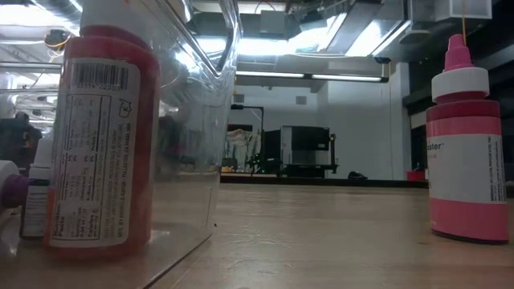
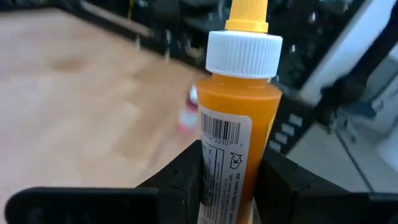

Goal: Pick & Place food coloring
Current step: Put the large yellow food coloring bottle into the bin

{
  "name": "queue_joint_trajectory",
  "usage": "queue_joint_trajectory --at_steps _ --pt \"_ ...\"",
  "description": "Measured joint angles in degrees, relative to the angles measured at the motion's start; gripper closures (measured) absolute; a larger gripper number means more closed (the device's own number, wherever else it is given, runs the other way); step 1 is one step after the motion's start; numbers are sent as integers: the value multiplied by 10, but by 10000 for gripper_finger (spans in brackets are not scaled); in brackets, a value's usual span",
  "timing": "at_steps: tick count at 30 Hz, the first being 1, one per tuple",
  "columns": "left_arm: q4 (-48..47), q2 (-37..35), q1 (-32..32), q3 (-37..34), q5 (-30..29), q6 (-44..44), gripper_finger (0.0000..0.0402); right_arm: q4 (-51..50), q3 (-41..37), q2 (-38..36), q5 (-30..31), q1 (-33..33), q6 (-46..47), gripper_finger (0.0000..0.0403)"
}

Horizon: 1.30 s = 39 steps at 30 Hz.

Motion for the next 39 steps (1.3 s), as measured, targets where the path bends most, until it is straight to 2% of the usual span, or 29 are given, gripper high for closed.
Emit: queue_joint_trajectory --at_steps 5,9,13,17,21,23,31,39 --pt "68 92 14 -1 80 -40 294 0 0 0 0 0 24 197" --pt "156 130 19 -1 85 -11 296 0 0 0 0 1 30 197" --pt "197 145 19 -1 99 23 296 0 0 0 0 2 29 197" --pt "198 141 26 0 125 48 296 0 0 0 0 2 28 197" --pt "201 132 41 30 139 143 296 -3 0 0 0 2 24 197" --pt "192 132 51 44 172 185 296 -6 0 0 0 2 18 197" --pt "104 133 59 47 215 188 297 -16 0 0 0 2 11 197" --pt "95 163 68 46 224 188 297 -34 0 0 0 2 11 197"
